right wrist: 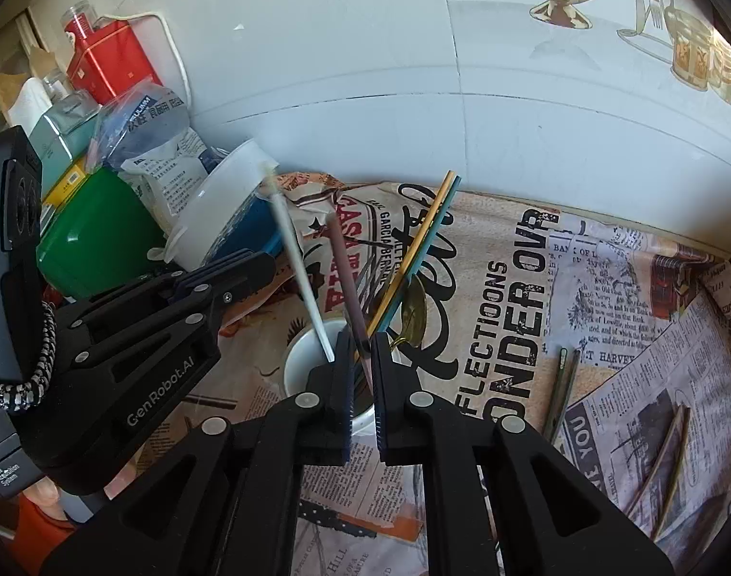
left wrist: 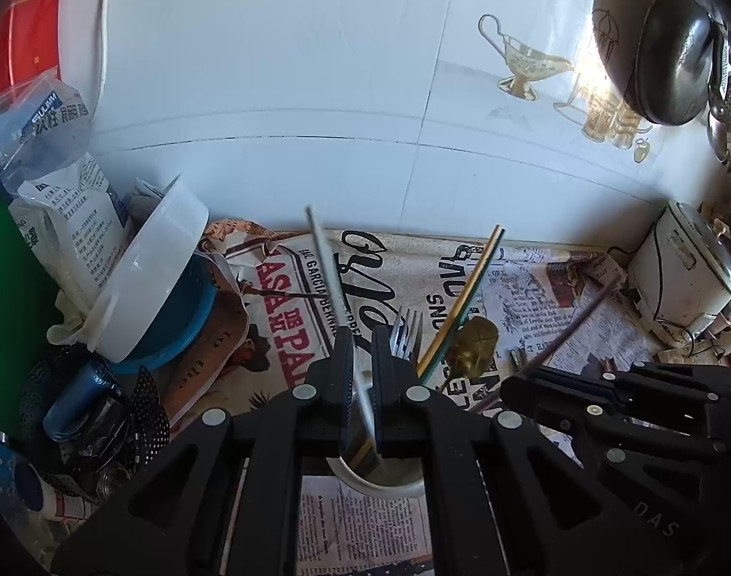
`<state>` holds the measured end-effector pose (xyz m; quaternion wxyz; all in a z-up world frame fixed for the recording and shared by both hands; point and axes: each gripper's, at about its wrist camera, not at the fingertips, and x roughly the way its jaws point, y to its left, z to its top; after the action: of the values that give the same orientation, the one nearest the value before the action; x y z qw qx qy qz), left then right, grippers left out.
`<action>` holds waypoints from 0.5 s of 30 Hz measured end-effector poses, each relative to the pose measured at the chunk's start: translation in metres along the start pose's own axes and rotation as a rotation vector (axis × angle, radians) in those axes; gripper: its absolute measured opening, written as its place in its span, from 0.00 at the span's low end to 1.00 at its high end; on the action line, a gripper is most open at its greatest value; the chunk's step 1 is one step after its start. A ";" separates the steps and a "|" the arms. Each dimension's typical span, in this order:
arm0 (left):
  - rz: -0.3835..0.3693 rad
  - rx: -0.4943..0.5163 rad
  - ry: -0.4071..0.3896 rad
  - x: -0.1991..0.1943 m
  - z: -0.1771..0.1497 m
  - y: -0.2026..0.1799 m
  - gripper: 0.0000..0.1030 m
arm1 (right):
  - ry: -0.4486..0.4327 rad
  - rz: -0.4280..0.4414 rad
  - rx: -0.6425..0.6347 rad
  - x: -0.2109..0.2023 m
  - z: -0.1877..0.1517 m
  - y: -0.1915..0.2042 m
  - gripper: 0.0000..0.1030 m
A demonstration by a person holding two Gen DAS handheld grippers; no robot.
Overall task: Organize utensils
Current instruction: 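Open both tools to drop the sticks into the white cup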
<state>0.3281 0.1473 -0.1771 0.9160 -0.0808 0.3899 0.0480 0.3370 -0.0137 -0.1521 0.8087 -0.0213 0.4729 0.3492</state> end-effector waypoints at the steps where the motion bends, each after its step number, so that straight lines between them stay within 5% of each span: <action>1: 0.002 0.002 0.000 -0.003 0.000 -0.002 0.05 | -0.003 -0.001 -0.005 -0.001 0.000 -0.001 0.08; 15: 0.025 0.064 -0.101 -0.062 0.007 -0.049 0.33 | -0.135 -0.035 -0.060 -0.075 -0.003 -0.019 0.25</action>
<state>0.2976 0.0984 -0.1226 0.9360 -0.0442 0.3453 0.0512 0.3227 -0.0700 -0.1010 0.8436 -0.0303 0.4063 0.3498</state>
